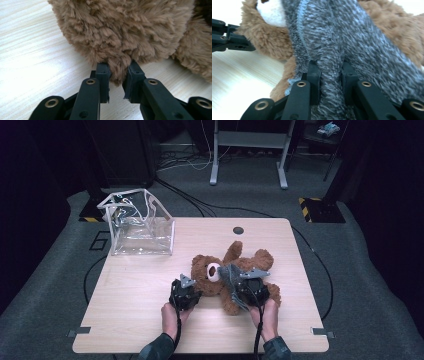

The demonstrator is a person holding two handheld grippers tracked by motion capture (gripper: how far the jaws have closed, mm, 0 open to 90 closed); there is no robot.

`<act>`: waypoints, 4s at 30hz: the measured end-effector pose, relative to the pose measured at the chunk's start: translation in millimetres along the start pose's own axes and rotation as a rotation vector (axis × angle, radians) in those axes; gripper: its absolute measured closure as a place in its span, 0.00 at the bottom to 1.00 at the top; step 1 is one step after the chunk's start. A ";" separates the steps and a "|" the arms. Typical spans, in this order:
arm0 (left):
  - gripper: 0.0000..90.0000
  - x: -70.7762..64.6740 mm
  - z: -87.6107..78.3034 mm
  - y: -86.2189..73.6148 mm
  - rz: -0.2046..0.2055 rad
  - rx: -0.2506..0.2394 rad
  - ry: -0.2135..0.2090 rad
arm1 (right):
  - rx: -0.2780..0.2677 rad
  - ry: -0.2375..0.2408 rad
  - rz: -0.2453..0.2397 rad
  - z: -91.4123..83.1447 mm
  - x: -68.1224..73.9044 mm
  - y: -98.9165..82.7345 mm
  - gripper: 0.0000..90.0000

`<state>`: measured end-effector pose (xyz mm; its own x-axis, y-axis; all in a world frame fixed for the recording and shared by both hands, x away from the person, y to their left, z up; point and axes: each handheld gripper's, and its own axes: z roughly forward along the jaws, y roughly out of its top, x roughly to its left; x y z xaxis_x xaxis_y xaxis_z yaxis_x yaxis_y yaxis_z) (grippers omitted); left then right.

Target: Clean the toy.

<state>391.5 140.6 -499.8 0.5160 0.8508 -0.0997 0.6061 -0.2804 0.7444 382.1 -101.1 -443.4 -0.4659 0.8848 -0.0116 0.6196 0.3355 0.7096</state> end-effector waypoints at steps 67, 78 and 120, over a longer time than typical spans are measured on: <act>0.91 -1.8 -2.4 -1.9 -0.052 -0.019 -0.105 | 0.046 0.083 0.130 -3.4 -28.9 -19.0 0.82; 0.91 -2.1 -1.1 -3.8 -0.063 -0.019 -0.104 | 0.131 0.255 0.041 7.0 -1.3 -29.9 0.82; 0.91 -3.7 1.6 1.9 -0.065 -0.021 -0.117 | 0.093 0.143 0.068 -3.1 3.0 27.8 0.81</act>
<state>391.7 136.1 -499.1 0.5439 0.8089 -0.2231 0.6280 -0.2160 0.7476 395.9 -90.1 -421.6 -0.5020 0.8535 0.1396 0.7055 0.3108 0.6369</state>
